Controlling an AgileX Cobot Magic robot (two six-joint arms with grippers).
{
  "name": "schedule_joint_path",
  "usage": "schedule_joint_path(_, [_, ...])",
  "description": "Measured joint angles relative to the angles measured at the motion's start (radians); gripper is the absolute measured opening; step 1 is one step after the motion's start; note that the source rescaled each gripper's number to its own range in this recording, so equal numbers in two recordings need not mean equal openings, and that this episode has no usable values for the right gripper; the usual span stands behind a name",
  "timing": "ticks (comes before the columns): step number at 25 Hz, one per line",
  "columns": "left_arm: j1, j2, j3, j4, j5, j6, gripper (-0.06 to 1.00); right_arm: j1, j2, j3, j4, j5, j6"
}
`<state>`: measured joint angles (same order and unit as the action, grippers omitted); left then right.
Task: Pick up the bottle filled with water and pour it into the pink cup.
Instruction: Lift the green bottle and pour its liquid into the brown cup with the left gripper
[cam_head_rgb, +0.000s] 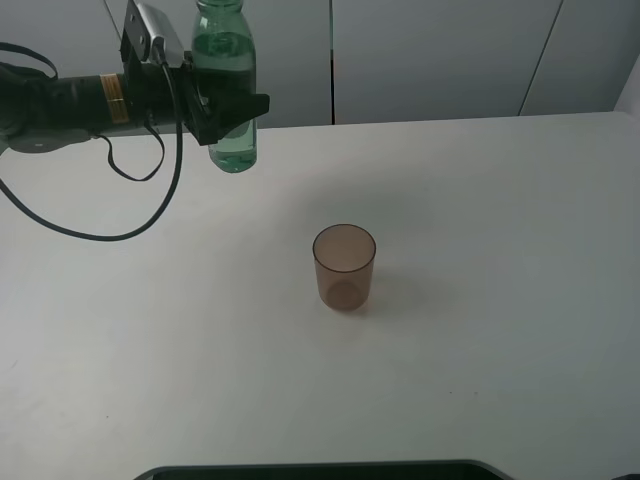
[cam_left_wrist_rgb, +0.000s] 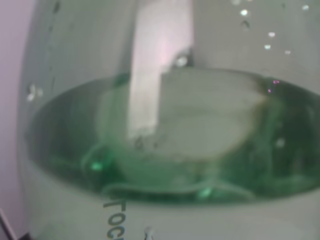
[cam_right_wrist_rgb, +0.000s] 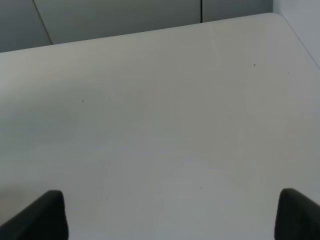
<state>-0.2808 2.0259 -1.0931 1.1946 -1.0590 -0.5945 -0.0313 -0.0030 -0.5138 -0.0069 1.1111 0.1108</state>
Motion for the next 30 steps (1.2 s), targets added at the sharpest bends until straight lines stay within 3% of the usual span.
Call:
schedule_joint_path(5, [-0.116,0.0,0.001,0.007,0.163,0.082,0.02,0.0,0.0,0.0,0.0,0.0,0.0])
schedule_joint_path(11, [-0.217,0.0,0.001,-0.036,0.341,0.284,0.02,0.0,0.0,0.0,0.0,0.0,0.0])
schedule_joint_path(19, [-0.241,0.0,0.001,-0.157,0.332,0.485,0.02,0.0,0.0,0.0,0.0,0.0,0.0])
schedule_joint_path(25, [-0.241,0.0,0.022,-0.169,0.274,0.6,0.02,0.0,0.0,0.0,0.0,0.0,0.0])
schedule_joint_path(30, [-0.241,0.0,0.072,-0.176,0.292,0.71,0.02,0.0,0.0,0.0,0.0,0.0,0.0])
